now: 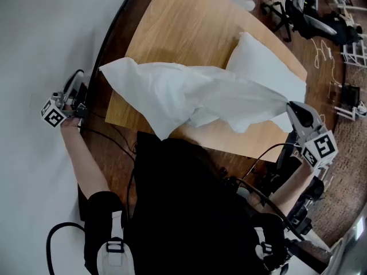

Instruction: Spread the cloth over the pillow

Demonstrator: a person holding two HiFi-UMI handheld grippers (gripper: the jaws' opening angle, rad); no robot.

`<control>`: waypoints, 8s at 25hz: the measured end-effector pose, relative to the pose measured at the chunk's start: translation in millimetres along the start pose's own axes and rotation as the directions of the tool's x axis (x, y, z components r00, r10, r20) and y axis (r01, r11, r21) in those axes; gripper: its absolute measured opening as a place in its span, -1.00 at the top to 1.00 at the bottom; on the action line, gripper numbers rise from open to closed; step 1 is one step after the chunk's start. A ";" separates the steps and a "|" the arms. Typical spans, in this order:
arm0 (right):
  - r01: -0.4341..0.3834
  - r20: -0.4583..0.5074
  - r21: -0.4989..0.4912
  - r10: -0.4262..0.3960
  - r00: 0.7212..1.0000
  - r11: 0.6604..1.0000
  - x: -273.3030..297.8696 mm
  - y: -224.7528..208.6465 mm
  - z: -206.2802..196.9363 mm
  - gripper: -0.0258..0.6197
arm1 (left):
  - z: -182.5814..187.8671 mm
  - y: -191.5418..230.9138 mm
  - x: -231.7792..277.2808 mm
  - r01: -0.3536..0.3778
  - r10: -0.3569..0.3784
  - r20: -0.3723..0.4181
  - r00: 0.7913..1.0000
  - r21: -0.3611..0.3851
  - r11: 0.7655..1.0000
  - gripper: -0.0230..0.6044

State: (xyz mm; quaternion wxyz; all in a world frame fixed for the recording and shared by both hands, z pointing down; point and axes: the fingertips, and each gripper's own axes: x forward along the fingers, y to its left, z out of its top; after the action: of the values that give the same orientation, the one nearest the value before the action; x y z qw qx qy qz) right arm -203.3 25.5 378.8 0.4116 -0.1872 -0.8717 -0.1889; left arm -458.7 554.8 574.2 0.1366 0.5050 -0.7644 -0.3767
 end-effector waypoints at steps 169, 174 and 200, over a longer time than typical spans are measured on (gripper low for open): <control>0.833 0.094 0.473 -0.957 0.276 0.287 -716.4 -39.2 -516.8 0.86 | -85.2 -721.8 236.4 0.270 -0.397 -0.032 0.917 0.782 0.561 0.90; 0.850 0.061 0.450 -0.959 0.277 0.274 -696.8 -61.7 -485.3 0.86 | -72.5 -663.5 252.6 0.270 -0.406 0.014 0.914 0.726 0.633 0.90; 0.617 0.142 0.461 -0.740 0.657 0.637 -360.2 -449.7 -490.5 0.86 | -131.4 -302.0 553.1 0.003 0.100 -0.158 0.982 0.550 0.835 0.90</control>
State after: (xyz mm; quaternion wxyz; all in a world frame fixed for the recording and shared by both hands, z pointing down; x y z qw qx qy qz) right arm 110.2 -659.3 305.4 0.1895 0.2133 -0.9497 -0.1293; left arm -429.4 -49.0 352.9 0.0644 0.5352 -0.8373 -0.0916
